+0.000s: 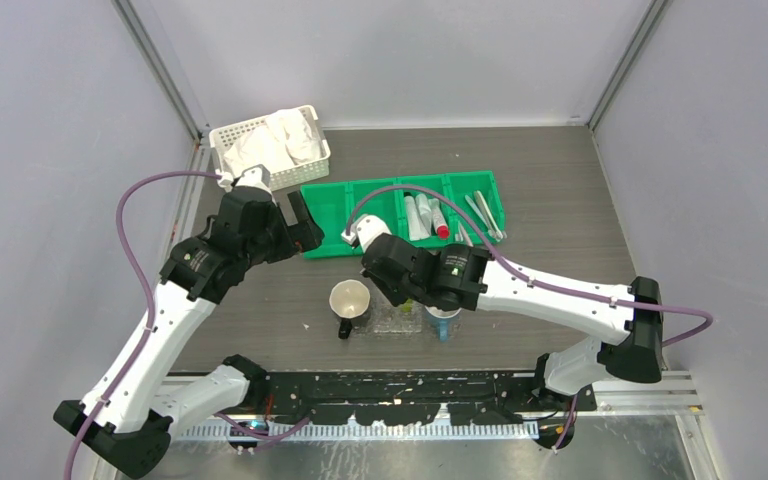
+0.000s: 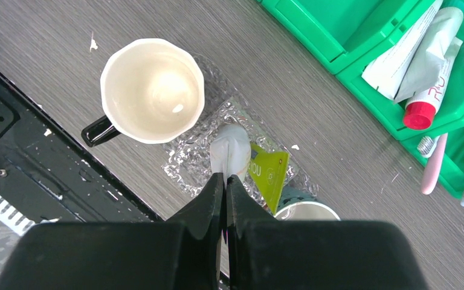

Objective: Prepare toiletry sets of a toothbrush and toothpaste on the tray

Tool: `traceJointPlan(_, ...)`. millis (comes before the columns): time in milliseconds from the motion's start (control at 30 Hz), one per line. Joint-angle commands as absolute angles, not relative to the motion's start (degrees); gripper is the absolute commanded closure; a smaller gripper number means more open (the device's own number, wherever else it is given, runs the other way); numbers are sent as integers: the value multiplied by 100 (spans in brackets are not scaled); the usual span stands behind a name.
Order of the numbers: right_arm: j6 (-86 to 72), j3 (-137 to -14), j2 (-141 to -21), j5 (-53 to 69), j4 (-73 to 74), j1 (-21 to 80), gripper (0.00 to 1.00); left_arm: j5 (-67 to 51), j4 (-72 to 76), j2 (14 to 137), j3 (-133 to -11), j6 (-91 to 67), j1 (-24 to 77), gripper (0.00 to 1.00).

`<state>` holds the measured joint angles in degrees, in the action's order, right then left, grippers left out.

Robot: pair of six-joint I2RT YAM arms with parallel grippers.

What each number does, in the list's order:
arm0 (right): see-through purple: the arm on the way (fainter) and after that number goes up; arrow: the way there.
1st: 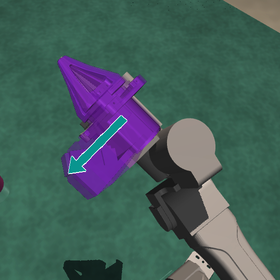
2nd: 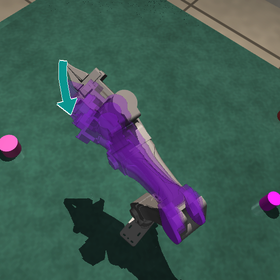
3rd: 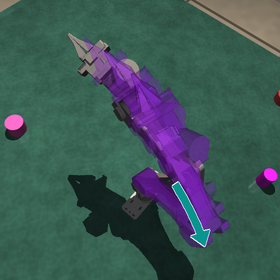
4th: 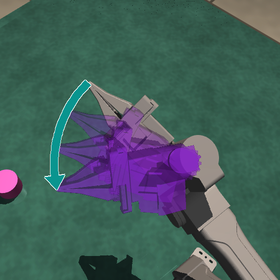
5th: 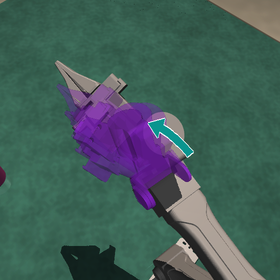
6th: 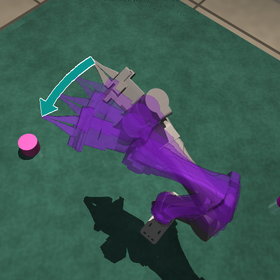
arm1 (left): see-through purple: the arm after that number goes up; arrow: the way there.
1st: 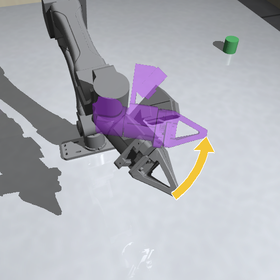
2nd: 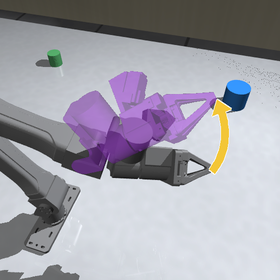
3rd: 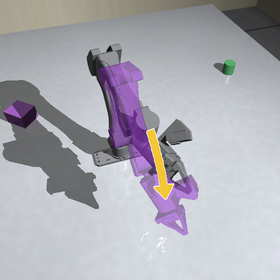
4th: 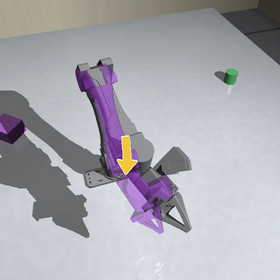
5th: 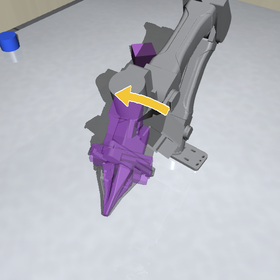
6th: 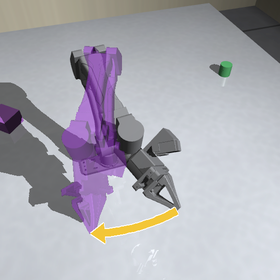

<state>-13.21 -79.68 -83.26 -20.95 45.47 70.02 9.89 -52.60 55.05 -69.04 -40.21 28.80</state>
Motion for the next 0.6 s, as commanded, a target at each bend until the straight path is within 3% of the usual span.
traceJointPlan(0,-1318,-7859,-8129,-2256,4087,6947,99,1037,-5115,5405,-6891,-3999,2865,0)
traceJointPlan(567,-1559,-7286,-7985,-2255,3536,6880,99,1028,-5106,5432,-6896,-3999,2865,0)
